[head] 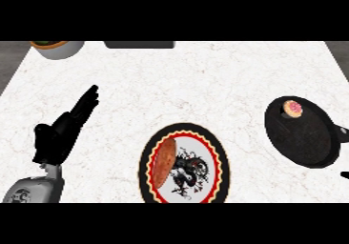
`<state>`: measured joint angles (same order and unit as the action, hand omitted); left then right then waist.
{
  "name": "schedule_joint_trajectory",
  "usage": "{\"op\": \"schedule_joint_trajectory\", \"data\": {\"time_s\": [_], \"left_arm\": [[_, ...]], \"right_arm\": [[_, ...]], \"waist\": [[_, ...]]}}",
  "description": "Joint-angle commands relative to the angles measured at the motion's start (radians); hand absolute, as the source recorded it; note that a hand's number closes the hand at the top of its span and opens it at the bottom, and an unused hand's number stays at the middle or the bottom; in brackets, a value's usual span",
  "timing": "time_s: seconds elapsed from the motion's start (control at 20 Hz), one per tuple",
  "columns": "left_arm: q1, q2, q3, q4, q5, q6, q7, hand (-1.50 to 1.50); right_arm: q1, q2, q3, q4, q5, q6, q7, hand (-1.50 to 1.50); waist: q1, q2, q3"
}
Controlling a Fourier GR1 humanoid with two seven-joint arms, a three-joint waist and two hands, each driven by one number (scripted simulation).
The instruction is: Pick the cupcake from the plate and place it in the pan
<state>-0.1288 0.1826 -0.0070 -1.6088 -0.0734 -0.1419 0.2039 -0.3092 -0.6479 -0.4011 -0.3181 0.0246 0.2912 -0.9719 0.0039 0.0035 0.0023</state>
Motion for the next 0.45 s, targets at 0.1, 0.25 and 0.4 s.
{"op": "schedule_joint_trajectory", "data": {"time_s": [0.1, 0.25, 0.4], "left_arm": [[0.019, -0.019, -0.018, -0.022, -0.008, 0.003, 0.017, 0.00], [-0.037, -0.024, -0.011, -0.025, -0.009, 0.015, 0.047, 0.00], [-0.059, -0.023, 0.004, 0.062, -0.020, 0.016, -0.014, 0.00]], "right_arm": [[0.079, 0.007, 0.003, -0.054, -0.026, 0.137, -0.161, -1.50], [0.137, 0.030, 0.015, -0.036, -0.012, 0.109, -0.225, -1.50], [0.184, 0.017, 0.008, -0.110, -0.042, 0.125, -0.210, -1.50]], "waist": [[-0.004, -0.004, -0.001], [0.000, -0.001, 0.001], [-0.015, -0.002, -0.001]]}}
